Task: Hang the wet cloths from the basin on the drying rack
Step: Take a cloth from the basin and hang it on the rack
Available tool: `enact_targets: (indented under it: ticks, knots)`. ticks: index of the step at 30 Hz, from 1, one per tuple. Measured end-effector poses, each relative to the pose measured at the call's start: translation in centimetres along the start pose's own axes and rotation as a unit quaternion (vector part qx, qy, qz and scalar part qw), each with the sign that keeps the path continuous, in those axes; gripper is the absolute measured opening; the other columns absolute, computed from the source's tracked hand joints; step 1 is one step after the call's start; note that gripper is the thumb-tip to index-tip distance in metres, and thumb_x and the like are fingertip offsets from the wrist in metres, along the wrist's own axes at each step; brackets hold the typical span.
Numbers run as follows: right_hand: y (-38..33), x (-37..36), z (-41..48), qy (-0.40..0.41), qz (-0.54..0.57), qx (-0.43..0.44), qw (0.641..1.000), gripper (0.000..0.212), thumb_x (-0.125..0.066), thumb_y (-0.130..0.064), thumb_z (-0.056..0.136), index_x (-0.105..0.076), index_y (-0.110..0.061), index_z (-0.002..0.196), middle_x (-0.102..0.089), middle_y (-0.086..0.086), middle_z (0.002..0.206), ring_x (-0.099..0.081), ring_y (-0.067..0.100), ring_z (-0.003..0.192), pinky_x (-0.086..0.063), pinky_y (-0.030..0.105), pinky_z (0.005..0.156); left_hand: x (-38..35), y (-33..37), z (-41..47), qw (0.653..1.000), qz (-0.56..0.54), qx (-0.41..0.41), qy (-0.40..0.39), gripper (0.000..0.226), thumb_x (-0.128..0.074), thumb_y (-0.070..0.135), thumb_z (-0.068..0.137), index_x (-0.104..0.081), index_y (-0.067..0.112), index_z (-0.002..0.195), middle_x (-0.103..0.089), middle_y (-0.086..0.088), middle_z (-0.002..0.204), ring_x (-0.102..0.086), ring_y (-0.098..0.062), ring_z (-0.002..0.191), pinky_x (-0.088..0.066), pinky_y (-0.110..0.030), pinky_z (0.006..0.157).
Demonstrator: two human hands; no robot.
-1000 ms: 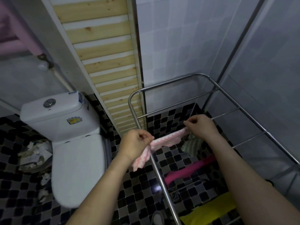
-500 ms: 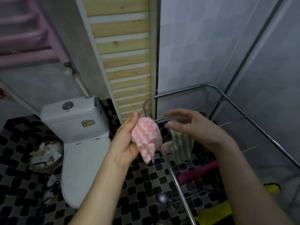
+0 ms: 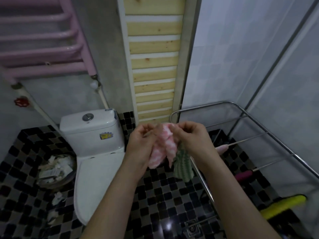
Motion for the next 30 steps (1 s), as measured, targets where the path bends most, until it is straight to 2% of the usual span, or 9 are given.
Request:
enact_targets:
  ticks: [3, 5, 10, 14, 19, 22, 24, 27, 30]
  knots:
    - [-0.2, -1.3, -0.5, -0.001, 0.020, -0.023, 1.000, 0.029, -0.062, -0.027, 0.092, -0.068, -0.003, 0.078, -0.069, 0.012, 0.068, -0.066, 0.018, 0.062, -0.053, 0.027, 0.057, 0.8, 0.9, -0.8, 0.976, 0.202, -0.057, -0.052, 0.038, -0.078, 0.043, 0.066, -0.066, 0.019, 0.092, -0.072, 0.005, 0.095, -0.068, -0.008, 0.091, -0.055, -0.023, 0.074]
    - [-0.3, -2.5, -0.9, -0.012, 0.013, -0.037, 0.999, 0.038, -0.060, -0.034, 0.093, -0.069, 0.002, 0.085, -0.072, 0.019, 0.079, -0.069, 0.023, 0.068, -0.056, 0.031, 0.063, 1.2, 1.6, -1.3, 0.960, 0.249, -0.102, -0.075, 0.022, -0.077, 0.037, 0.072, -0.070, 0.027, 0.091, -0.072, 0.010, 0.097, -0.065, 0.001, 0.093, -0.051, -0.014, 0.075]
    - [0.0, -4.5, -0.8, -0.077, -0.011, -0.087, 0.993, 0.043, -0.056, -0.045, 0.092, -0.074, -0.010, 0.074, -0.073, 0.011, 0.072, -0.071, 0.022, 0.068, -0.053, 0.032, 0.069, 2.7, 2.9, -1.3, 0.976, 0.183, -0.089, -0.082, 0.012, -0.065, 0.024, 0.087, -0.076, 0.020, 0.086, -0.075, 0.001, 0.088, -0.069, -0.013, 0.085, -0.053, -0.025, 0.074]
    - [-0.4, -5.5, -1.1, -0.124, -0.019, -0.096, 0.987, 0.047, -0.062, -0.054, 0.081, -0.075, -0.008, 0.083, -0.075, 0.013, 0.085, -0.072, 0.026, 0.080, -0.055, 0.036, 0.080, 3.6, 3.5, -0.4, 0.993, 0.089, -0.039, -0.063, 0.032, -0.052, 0.021, 0.097, -0.071, 0.021, 0.071, -0.069, -0.004, 0.075, -0.063, -0.018, 0.070, -0.050, -0.031, 0.065]
    - [-1.9, -5.1, -1.3, -0.162, -0.091, -0.055, 0.981, 0.029, -0.077, -0.031, 0.075, -0.071, -0.007, 0.092, -0.075, 0.011, 0.093, -0.073, 0.027, 0.085, -0.059, 0.039, 0.076, 1.9, 6.3, 0.2, 0.959, 0.231, -0.156, -0.054, 0.028, -0.046, 0.025, 0.101, -0.056, 0.023, 0.074, -0.054, 0.012, 0.060, -0.050, -0.007, 0.058, -0.043, -0.027, 0.057]
    - [-2.6, -3.5, -0.2, -0.142, -0.178, -0.032, 0.973, 0.022, -0.076, -0.018, 0.080, -0.064, -0.003, 0.093, -0.074, 0.005, 0.093, -0.072, 0.014, 0.080, -0.056, 0.024, 0.061, 0.3, 8.5, 0.0, 0.927, 0.284, -0.239, -0.056, 0.025, -0.044, 0.029, 0.101, -0.054, 0.024, 0.078, -0.045, 0.008, 0.061, -0.042, -0.009, 0.058, -0.035, -0.027, 0.054]
    - [-2.8, -2.1, 1.0, -0.141, -0.226, -0.021, 0.964, 0.015, -0.075, -0.014, 0.082, -0.063, -0.007, 0.089, -0.073, 0.001, 0.087, -0.071, 0.010, 0.075, -0.054, 0.024, 0.061, -0.2, 9.9, 0.6, 0.918, 0.280, -0.278, -0.031, 0.024, -0.043, 0.026, 0.101, -0.053, 0.023, 0.079, -0.042, 0.009, 0.060, -0.039, -0.007, 0.056, -0.032, -0.024, 0.052]
    - [-2.5, 0.3, 2.3, -0.160, -0.248, -0.022, 0.955, 0.012, -0.073, -0.018, 0.084, -0.068, -0.012, 0.093, -0.075, 0.003, 0.088, -0.072, 0.018, 0.081, -0.057, 0.031, 0.071, -0.8, 10.9, 2.4, 0.921, 0.247, -0.300, -0.007, 0.026, -0.043, 0.022, 0.102, -0.052, 0.025, 0.077, -0.044, 0.015, 0.056, -0.039, -0.002, 0.053, -0.033, -0.018, 0.051]
    - [-2.6, 3.6, 3.2, -0.136, -0.270, -0.025, 0.953, 0.011, -0.066, -0.019, 0.089, -0.074, -0.013, 0.094, -0.076, 0.000, 0.087, -0.071, 0.006, 0.077, -0.050, 0.012, 0.066, -0.9, 10.1, 4.5, 0.929, 0.233, -0.288, 0.012, 0.027, -0.042, 0.021, 0.102, -0.052, 0.023, 0.077, -0.046, 0.014, 0.060, -0.043, 0.000, 0.056, -0.036, -0.015, 0.053]
Point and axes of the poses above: each hand's wrist, its own z-axis towards the middle knuckle, its own x-axis out of the back of the hand, y = z × x, the point moved 8 cm from there along z, towards the middle knuckle
